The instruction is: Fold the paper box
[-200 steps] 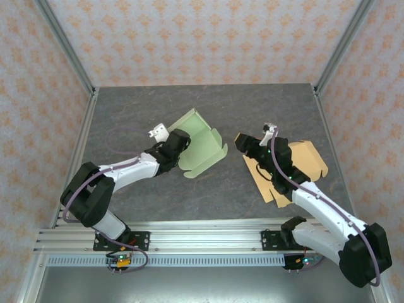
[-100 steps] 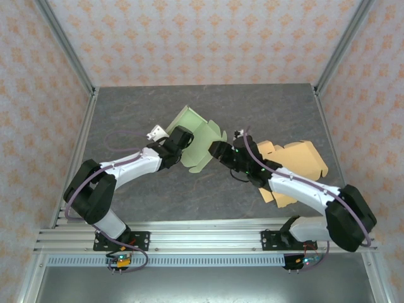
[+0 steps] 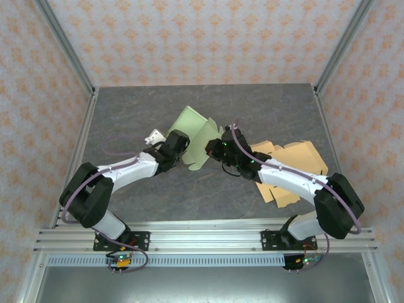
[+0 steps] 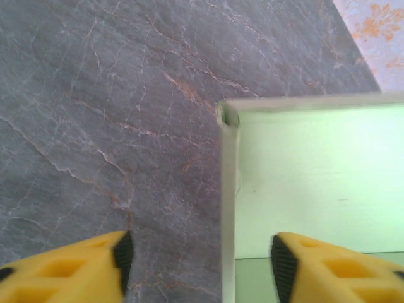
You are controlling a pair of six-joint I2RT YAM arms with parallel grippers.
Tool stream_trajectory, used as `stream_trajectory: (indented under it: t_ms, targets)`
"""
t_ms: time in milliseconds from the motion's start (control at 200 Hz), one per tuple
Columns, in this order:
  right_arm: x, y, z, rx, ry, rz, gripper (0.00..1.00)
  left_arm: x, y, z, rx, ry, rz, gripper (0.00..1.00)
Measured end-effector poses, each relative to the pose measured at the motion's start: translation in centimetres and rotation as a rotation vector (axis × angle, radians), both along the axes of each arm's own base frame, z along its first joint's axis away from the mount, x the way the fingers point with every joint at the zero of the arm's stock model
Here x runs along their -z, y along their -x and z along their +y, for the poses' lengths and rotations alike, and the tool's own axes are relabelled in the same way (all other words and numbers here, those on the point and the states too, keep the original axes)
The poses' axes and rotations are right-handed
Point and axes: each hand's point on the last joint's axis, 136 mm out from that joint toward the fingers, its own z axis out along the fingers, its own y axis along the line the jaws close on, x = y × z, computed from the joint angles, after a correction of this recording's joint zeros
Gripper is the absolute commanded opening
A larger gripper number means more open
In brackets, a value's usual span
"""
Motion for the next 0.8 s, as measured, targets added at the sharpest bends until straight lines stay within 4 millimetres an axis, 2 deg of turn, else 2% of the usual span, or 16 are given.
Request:
stream_trajectory:
  t_ms: [55, 75, 215, 310, 491, 551, 661, 751, 801]
  targets:
    - [0.1, -0.4, -0.2, -0.010, 0.056, -0.012, 0.00, -0.6, 0.3, -0.1, 0.020, 0.015, -0.015, 0.99]
    - [0.0, -0.5, -0.3, -0.013, 0.076, -0.014, 0.00, -0.8, 0.4, -0.2, 0.025, 0.025, -0.023, 1.00]
    - [-1.4, -2.1, -1.3, -0.073, 0.250, -0.083, 0.00, -3.2, 1.6, -0.3, 0.096, 0.066, -0.084, 1.00]
    - [-2.6, -2.6, -2.3, -0.158, 0.377, -0.147, 0.01, -5.2, 3.0, 0.4, 0.136, 0.056, -0.136, 1.00]
    - [-3.8, -1.7, -3.6, -0.414, 0.656, -0.241, 0.00, -9.7, 4.8, 3.4, 0.157, -0.099, -0.252, 1.00]
    - [-4.1, -1.3, -3.9, -0.502, 0.736, -0.257, 0.00, -10.7, 5.1, 4.3, 0.160, -0.160, -0.276, 1.00]
    - [-4.0, -0.5, -4.7, -0.680, 0.882, -0.292, 0.00, -11.1, 5.2, 5.2, 0.171, -0.256, -0.283, 1.00]
    - [-3.6, 0.1, -5.7, -0.800, 0.998, -0.297, 0.00, -9.8, 5.3, 5.7, 0.180, -0.312, -0.252, 1.00]
    - [-3.6, 0.2, -6.2, -0.855, 1.061, -0.307, 0.07, -8.7, 5.3, 6.1, 0.183, -0.333, -0.224, 1.00]
